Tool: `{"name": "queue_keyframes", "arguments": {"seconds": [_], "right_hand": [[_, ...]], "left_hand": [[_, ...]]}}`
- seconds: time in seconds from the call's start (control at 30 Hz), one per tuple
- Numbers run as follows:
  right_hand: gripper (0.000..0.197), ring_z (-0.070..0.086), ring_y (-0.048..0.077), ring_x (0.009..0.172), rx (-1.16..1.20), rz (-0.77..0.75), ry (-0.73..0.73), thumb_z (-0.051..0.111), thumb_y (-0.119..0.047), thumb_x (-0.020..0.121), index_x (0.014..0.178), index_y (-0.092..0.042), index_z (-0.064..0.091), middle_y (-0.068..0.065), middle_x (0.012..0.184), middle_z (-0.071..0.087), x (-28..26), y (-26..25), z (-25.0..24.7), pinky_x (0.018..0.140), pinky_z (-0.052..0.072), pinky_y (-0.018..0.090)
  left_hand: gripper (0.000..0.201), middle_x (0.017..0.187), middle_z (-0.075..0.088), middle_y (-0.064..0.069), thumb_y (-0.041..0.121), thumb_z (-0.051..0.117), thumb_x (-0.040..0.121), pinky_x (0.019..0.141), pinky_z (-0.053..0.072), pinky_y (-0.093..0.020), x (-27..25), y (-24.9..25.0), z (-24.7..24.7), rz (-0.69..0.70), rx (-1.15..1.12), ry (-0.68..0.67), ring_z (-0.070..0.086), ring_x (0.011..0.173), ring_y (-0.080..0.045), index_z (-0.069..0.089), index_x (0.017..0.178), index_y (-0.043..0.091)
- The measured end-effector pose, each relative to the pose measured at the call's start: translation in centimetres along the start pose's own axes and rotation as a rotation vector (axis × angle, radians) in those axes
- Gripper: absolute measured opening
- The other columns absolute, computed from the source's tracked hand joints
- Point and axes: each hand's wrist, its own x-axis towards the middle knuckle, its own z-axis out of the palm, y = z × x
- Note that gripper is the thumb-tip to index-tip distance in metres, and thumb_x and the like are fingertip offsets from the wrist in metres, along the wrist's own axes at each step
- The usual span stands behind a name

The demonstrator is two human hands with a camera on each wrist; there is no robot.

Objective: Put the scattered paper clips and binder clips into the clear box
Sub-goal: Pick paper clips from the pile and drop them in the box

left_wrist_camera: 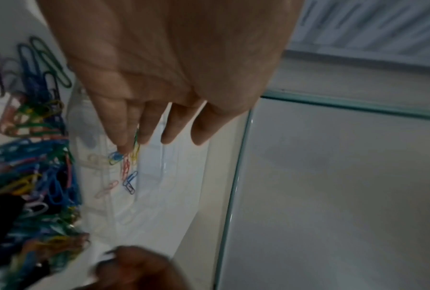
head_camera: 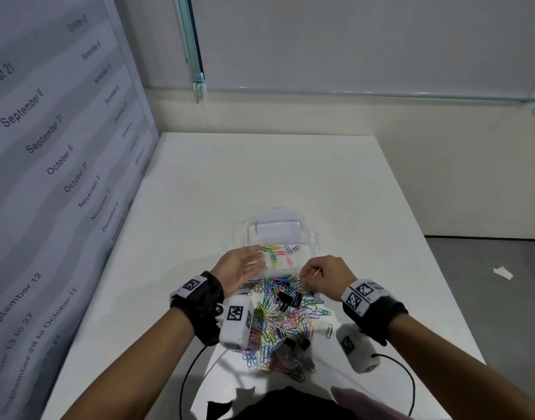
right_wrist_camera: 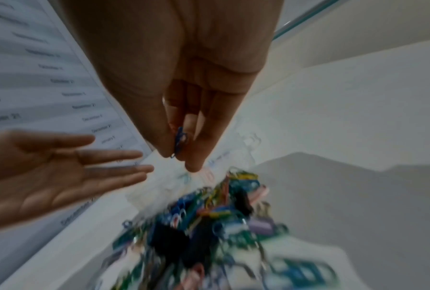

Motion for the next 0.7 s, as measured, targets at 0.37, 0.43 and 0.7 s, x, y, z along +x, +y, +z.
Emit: {"name": "queue_keyframes", "arguments": {"seconds": [0.37, 0.43, 0.7], "right_hand": [[0.021, 0.069, 0.031, 0.073, 0.119, -0.024, 0.117, 0.048, -0.009, 0.088, 0.094, -0.018, 0.066, 0.003, 0.084, 0.066, 2.4, -2.2, -1.0, 0.070, 0.060, 0.040], [0.023, 0.068, 0.025, 0.070, 0.055, -0.018, 0.073, 0.046, -0.009, 0.088, 0.090, -0.018, 0.067, -0.001, 0.082, 0.062, 1.8, -1.4, -0.5, 0.065, 0.058, 0.033], [0.035, 0.048, 0.015, 0.087, -0.290, -0.006, -0.292, 0.067, -0.023, 0.075, 0.107, -0.021, 0.056, 0.000, 0.101, 0.050, -1.9, 3.4, 2.9, 0.073, 0.038, 0.023]], "left_hand": [[0.051, 0.126, 0.044, -0.007, 0.029, 0.066, 0.081, 0.100, 0.041, -0.032, -1.1, -3.6, -2.8, 0.202, 1.565, 0.133, 0.044, 0.120, -0.024, 0.050, 0.128, 0.019], [0.070, 0.138, 0.035, -0.006, 0.039, 0.070, 0.076, 0.105, 0.039, -0.039, -1.0, -4.2, -3.0, 0.199, 1.658, 0.135, 0.035, 0.129, -0.025, 0.040, 0.137, 0.024], [0.100, 0.133, 0.028, -0.004, 0.043, 0.082, 0.061, 0.108, 0.036, -0.033, -1.1, -6.1, -2.7, 0.166, 1.600, -0.040, 0.030, 0.127, -0.023, 0.027, 0.143, 0.026]]}}
